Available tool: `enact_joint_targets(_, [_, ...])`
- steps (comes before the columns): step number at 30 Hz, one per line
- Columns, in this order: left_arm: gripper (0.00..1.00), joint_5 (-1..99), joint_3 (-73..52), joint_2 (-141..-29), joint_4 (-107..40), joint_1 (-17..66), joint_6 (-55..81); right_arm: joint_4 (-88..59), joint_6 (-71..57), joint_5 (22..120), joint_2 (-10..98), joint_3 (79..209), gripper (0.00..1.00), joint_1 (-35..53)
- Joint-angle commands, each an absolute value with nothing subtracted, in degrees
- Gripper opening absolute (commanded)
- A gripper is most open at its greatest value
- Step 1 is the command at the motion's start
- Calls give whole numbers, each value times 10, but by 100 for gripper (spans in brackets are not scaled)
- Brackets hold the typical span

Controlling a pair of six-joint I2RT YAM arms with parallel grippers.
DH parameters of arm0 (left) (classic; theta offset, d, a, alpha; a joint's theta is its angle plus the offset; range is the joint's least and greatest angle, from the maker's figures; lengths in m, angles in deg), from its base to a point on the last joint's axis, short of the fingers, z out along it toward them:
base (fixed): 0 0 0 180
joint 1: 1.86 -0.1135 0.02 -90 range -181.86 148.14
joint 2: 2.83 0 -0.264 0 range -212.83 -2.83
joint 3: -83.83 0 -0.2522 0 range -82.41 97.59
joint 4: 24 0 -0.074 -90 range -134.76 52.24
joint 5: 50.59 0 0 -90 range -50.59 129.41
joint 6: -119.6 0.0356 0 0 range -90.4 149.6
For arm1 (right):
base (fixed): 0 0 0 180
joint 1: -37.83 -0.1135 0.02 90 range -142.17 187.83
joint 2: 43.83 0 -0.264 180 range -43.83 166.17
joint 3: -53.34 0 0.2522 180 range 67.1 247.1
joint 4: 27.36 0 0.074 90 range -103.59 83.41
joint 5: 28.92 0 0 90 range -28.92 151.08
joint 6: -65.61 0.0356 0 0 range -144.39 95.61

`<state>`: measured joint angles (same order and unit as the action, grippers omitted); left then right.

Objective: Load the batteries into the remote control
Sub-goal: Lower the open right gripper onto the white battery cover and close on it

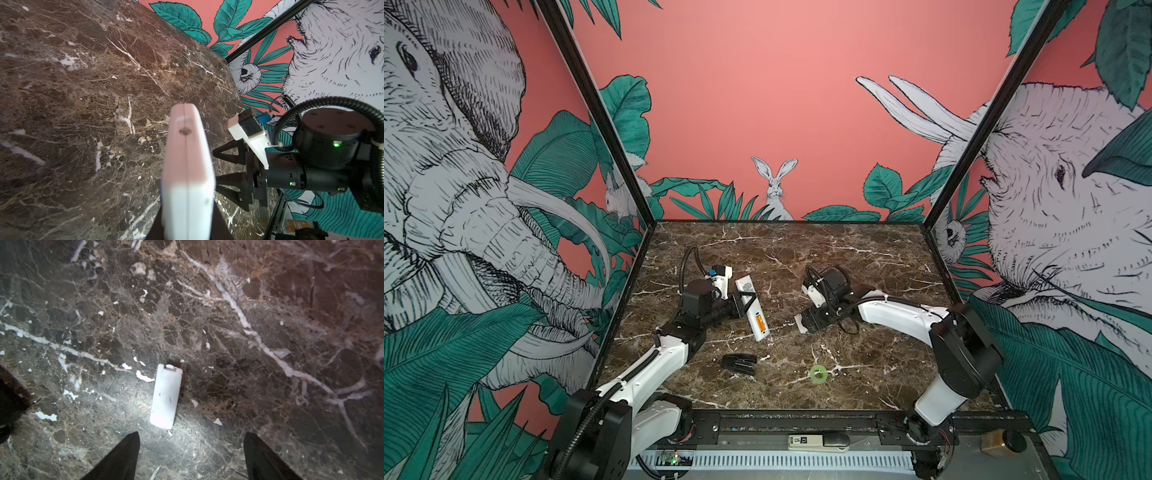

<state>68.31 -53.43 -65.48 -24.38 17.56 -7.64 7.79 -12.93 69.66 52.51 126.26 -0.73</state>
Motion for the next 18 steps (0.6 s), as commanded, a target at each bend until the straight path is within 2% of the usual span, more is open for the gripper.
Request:
enact_joint_targets(1, [0,672,-547,-632,-241,171,-65,65,-118,691,535,1267,81,-4])
enact_joint_targets(18, [0,671,-559,-651,-221,169,-69,50,-108,703,598,1316,81,-8])
